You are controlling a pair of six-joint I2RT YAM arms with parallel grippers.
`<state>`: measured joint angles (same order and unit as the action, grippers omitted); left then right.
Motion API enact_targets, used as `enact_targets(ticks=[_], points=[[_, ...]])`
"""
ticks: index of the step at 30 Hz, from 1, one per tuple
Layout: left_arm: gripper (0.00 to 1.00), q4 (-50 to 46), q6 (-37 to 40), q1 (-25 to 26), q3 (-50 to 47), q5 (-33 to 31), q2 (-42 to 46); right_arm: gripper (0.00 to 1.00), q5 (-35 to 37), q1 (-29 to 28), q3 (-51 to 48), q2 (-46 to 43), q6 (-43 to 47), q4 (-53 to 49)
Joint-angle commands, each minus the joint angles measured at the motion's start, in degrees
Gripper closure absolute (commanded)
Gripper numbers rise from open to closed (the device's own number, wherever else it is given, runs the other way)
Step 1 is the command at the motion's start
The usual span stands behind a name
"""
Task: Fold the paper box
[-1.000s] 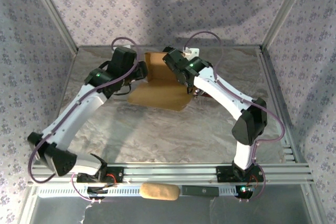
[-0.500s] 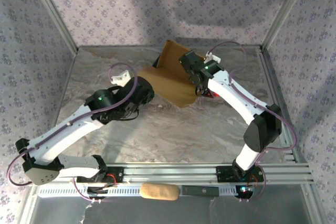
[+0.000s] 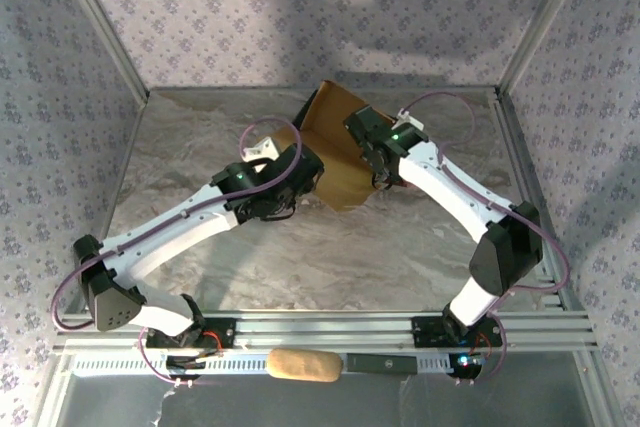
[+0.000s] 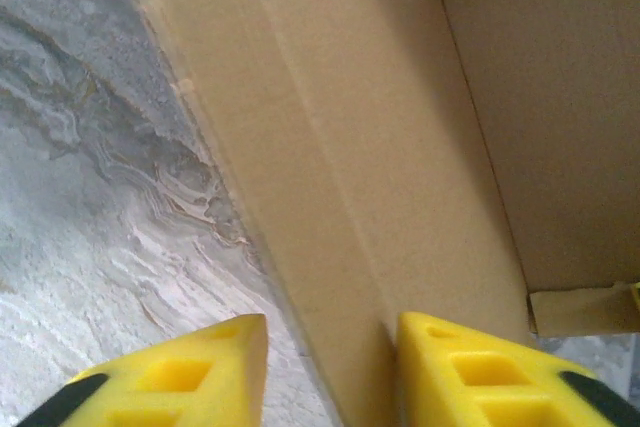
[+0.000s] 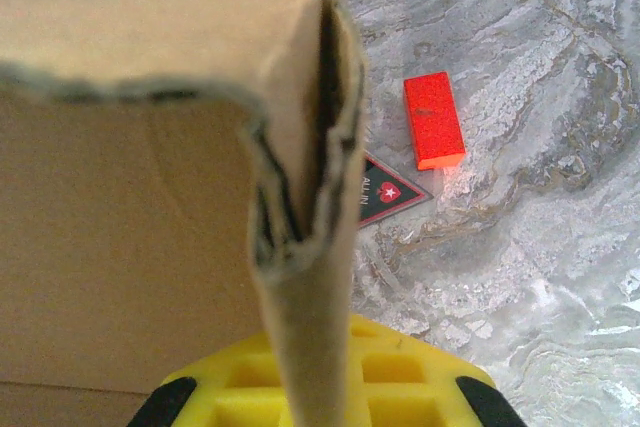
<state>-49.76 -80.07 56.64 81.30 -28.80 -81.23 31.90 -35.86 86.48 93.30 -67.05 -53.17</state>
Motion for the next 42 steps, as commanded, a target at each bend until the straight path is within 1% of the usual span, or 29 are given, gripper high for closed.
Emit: enact_targets(ticks=[1, 2, 6, 7, 8, 10, 11, 13, 15, 16, 18, 19, 20, 21, 23, 25, 26, 28, 30, 32, 34, 36, 39, 42], points=[[0.72, -0.42, -1.49, -0.30, 2.07, -1.66, -0.39, 1.00, -0.89, 0.06, -1.12, -1.88, -2.85, 0.35], [0.75, -0.61, -1.63, -0.31, 1.98, -2.09, -0.42, 1.00, -0.96, 0.05, -1.35, -1.92, -3.18, 0.27], [0.97, -2.23, -1.46, -0.52, 2.66, -3.62, -0.50, 1.00, -3.02, 0.14, -2.10, -2.40, -3.73, 0.45], [1.00, -3.24, -1.04, -0.62, 3.23, -3.97, -0.65, 0.93, -3.85, 0.17, -2.10, -2.54, -3.26, 0.85], [1.00, -4.45, -0.51, -0.74, 3.97, -3.94, -0.84, 0.80, -4.81, 0.03, -2.06, -2.89, -2.35, 1.37], [1.00, -6.74, 1.91, -1.07, 5.68, -6.67, -1.03, 0.55, -5.63, -0.47, -1.74, -4.22, -1.74, 1.07], [1.00, -8.29, 3.68, -1.39, 6.67, -7.75, -1.04, 0.46, -5.45, -1.11, -1.96, -5.58, -1.64, 0.96], [1.00, -10.16, 9.09, -2.75, 8.53, -8.02, -1.34, 0.34, -5.98, -1.93, -2.91, -8.77, -1.74, 1.27], [1.00, -13.45, 13.38, -4.35, 11.22, -8.65, -1.94, 0.27, -7.60, -2.33, -4.37, -12.70, -1.18, 2.37], [1.00, -13.99, 17.70, -5.43, 12.55, -8.43, -2.30, 0.25, -8.13, -2.50, -5.00, -14.72, -0.51, 3.06], [1.00, -14.86, 27.79, -7.50, 15.52, -7.19, -3.06, 0.24, -8.67, -2.44, -5.57, -18.02, 1.76, 3.82], [1.00, -13.21, 37.24, -8.87, 16.83, -3.20, -3.26, 0.24, -9.25, -2.20, -6.05, -19.67, 4.15, 5.13], [1.00, -11.75, 45.92, -10.02, 17.64, 2.33, -3.20, 0.24, -10.60, -1.54, -7.32, -21.14, 7.81, 8.17], [1.00, -11.41, 51.34, -10.76, 18.20, 4.79, -3.20, 0.24, -12.37, -0.80, -8.85, -22.63, 11.43, 11.62], [1.00, -13.46, 60.63, -12.98, 20.62, 10.91, -3.94, 0.23, -18.42, 1.68, -11.93, -24.39, 19.24, 18.12], [1.00, -18.18, 70.18, -14.36, 25.34, 15.46, -5.87, 0.25, -25.44, 4.79, -13.92, -25.15, 26.48, 23.22], [1.00, -20.67, 73.78, -14.45, 27.27, 16.30, -6.92, 0.26, -27.54, 5.54, -14.69, -25.47, 29.52, 24.89], [1.00, -25.15, 80.93, -14.34, 30.14, 15.02, -9.23, 0.26, -32.79, 6.27, -17.38, -26.89, 37.48, 30.17], [1.00, -25.55, 88.07, -13.87, 29.77, 14.33, -10.02, 0.26, -38.78, 6.56, -21.94, -28.50, 44.81, 36.01], [1.00, -25.08, 92.74, -13.84, 28.92, 13.61, -11.15, 0.26, -43.34, 7.06, -25.51, -29.51, 48.80, 41.67], [1.00, -25.11, 99.97, -13.50, 27.91, 14.63, -12.23, 0.28, -44.71, 7.43, -28.98, -29.84, 52.26, 46.32], [1.00, -23.87, 105.60, -12.41, 26.50, 13.84, -12.64, 0.28, -46.20, 7.80, -31.78, -29.34, 55.46, 49.35], [1.00, -22.04, 113.25, -11.28, 24.66, 13.59, -12.47, 0.27, -47.21, 8.34, -34.48, -27.80, 61.03, 51.13], [1.00, -20.47, 118.86, -11.17, 23.80, 12.97, -12.78, 0.25, -50.40, 8.54, -40.11, -27.55, 67.40, 58.08]])
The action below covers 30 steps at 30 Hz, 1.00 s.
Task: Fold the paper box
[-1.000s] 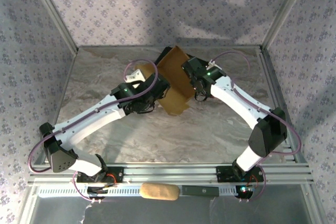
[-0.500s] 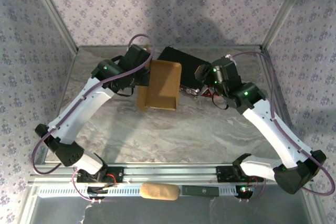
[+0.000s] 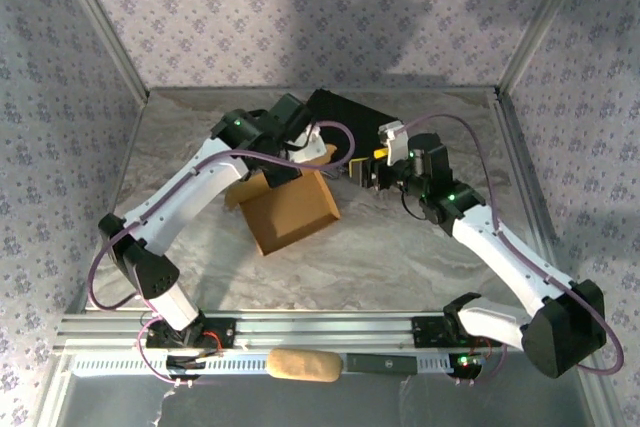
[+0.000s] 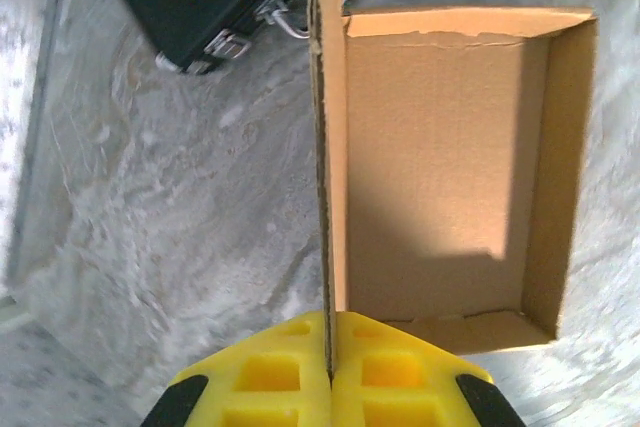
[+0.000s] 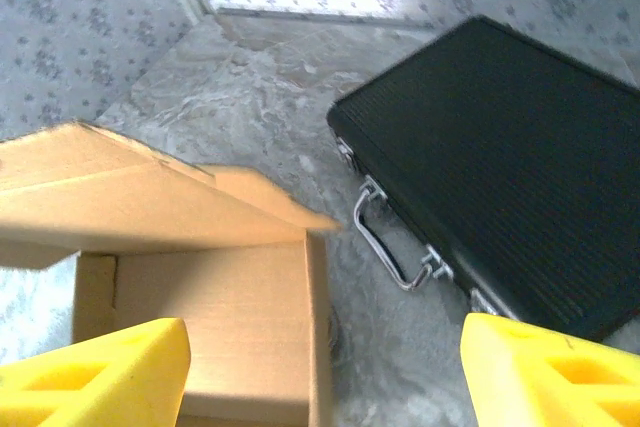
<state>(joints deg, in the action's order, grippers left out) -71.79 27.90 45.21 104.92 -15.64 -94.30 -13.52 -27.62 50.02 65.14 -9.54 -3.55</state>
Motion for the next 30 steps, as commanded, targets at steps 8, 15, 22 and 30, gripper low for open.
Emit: enact_targets(ticks=[8, 15, 22, 30], points=[[1.00, 1.98, 18.17, -3.69, 1.64, 9.79, -2.92, 0.24, -8.36, -0.12, -4.05, 5.44, 19.80, 8.74], [0.90, 4.80, 20.57, -4.38, 1.56, 10.32, -6.07, 0.26, -6.15, -1.53, 1.50, 11.89, 25.41, 3.38], [0.58, 18.16, 16.33, -5.07, -9.70, 7.42, 0.09, 0.26, -7.14, -0.39, 7.23, 17.76, 28.16, -2.16], [0.36, 14.11, -1.76, -8.72, -11.86, 0.19, 9.13, 0.28, -11.35, 0.26, 9.56, 19.26, 28.61, -6.88]])
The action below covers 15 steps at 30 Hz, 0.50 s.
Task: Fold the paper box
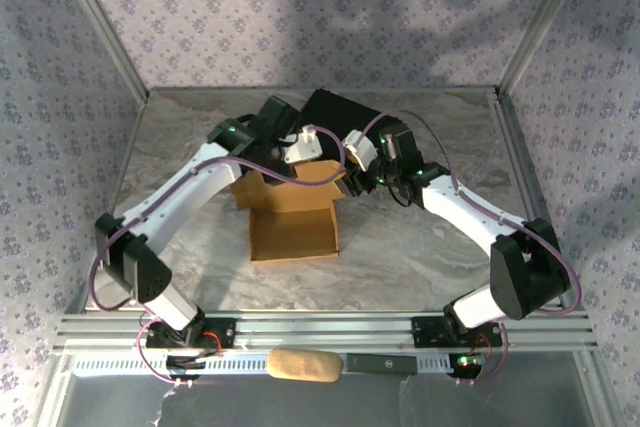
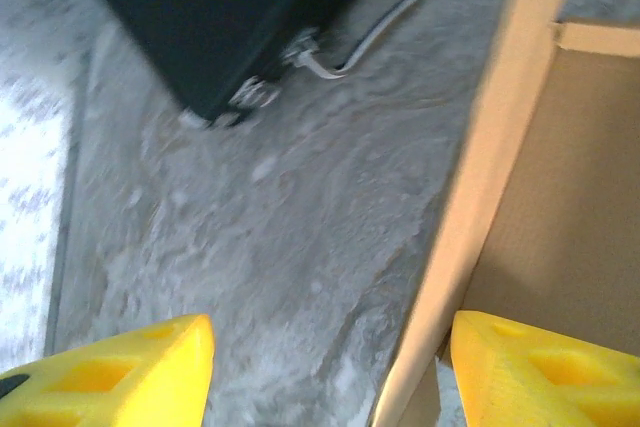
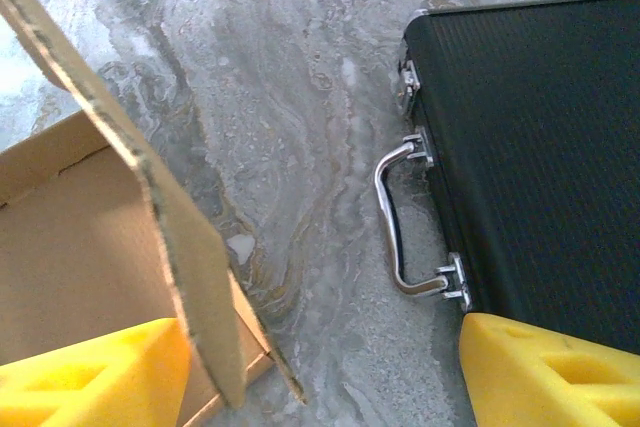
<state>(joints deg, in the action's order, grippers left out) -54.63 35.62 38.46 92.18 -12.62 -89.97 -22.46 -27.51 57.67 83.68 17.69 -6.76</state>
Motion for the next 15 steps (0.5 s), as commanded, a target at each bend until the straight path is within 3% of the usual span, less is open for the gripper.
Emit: enact_targets(ticks=[1, 3, 6, 9, 15], points=[[0.36, -6.08, -13.05, -3.53, 0.58, -1.64, 5.95, 0.29, -2.97, 0.17, 2.05, 0.86, 1.48, -4.29], [0.37, -9.29, -18.56, -5.95, -2.31, 1.27, 8.50, 0.29, -3.54, 0.09, 2.03, 1.09, 1.47, -4.63], [0.36, -6.01, -24.02, -8.14, -11.64, 2.35, 14.45, 0.30, -3.42, -0.03, 1.84, 1.45, 0.85, -4.46], [0.37, 1.76, -30.81, -12.71, -21.03, 2.75, 21.35, 0.31, -3.34, -0.01, 0.93, 1.20, 0.00, -3.55], [0.36, 20.95, -37.76, -22.61, -39.49, 16.24, 35.36, 0.32, -3.55, -0.09, -2.66, 0.04, -1.87, 0.82]])
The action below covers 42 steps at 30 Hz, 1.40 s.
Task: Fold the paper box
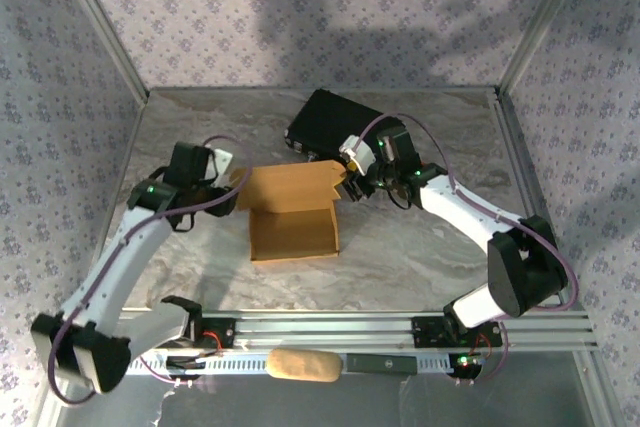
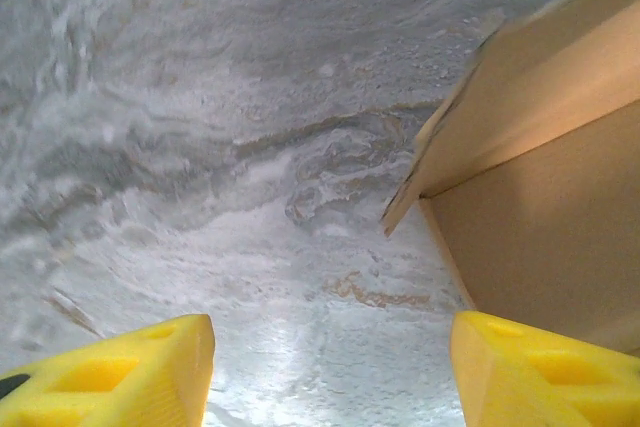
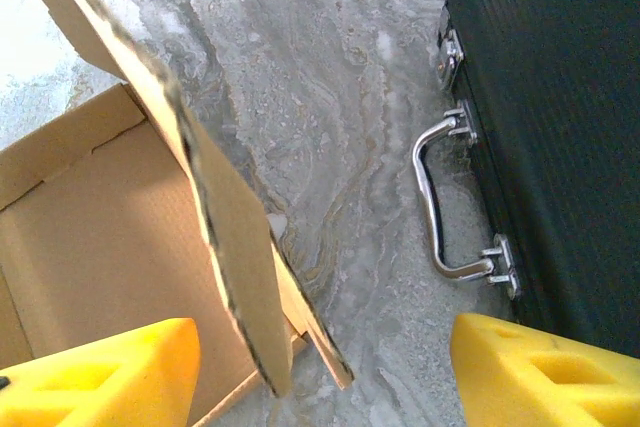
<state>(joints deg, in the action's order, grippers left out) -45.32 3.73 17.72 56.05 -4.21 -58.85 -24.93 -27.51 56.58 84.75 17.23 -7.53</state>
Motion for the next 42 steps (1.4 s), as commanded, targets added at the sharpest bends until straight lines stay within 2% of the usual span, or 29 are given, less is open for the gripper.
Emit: enact_targets(ticks=[1, 16, 20, 29, 35, 42], points=[[0.37, 12.55, -5.92, -2.55, -4.64, 8.41, 4.54, 0.32, -1.26, -0.05, -1.73, -0.92, -1.50, 1.73], [0.43, 20.96, -4.21, -4.80, -9.24, 13.40, -3.73, 0.36, 0.05, -0.40, -2.15, 1.32, -2.42, 3.81], [0.48, 22.33, -5.38, -4.71, -10.06, 15.91, -5.30, 0.37, 0.15, -0.66, -1.86, 1.72, -2.49, 3.91], [0.67, 22.38, -6.93, -2.73, -10.84, 14.97, -6.25, 0.42, 3.21, -2.77, -1.75, 1.66, -2.59, 2.74], [0.73, 23.25, -8.65, -1.56, -12.00, 13.76, -7.07, 0.47, 5.62, -3.92, -2.79, 1.60, -3.19, 3.73], [0.79, 24.02, -10.73, -0.41, -12.54, 11.94, -7.05, 0.61, 7.45, -4.96, -2.83, 2.22, -4.62, 4.13]])
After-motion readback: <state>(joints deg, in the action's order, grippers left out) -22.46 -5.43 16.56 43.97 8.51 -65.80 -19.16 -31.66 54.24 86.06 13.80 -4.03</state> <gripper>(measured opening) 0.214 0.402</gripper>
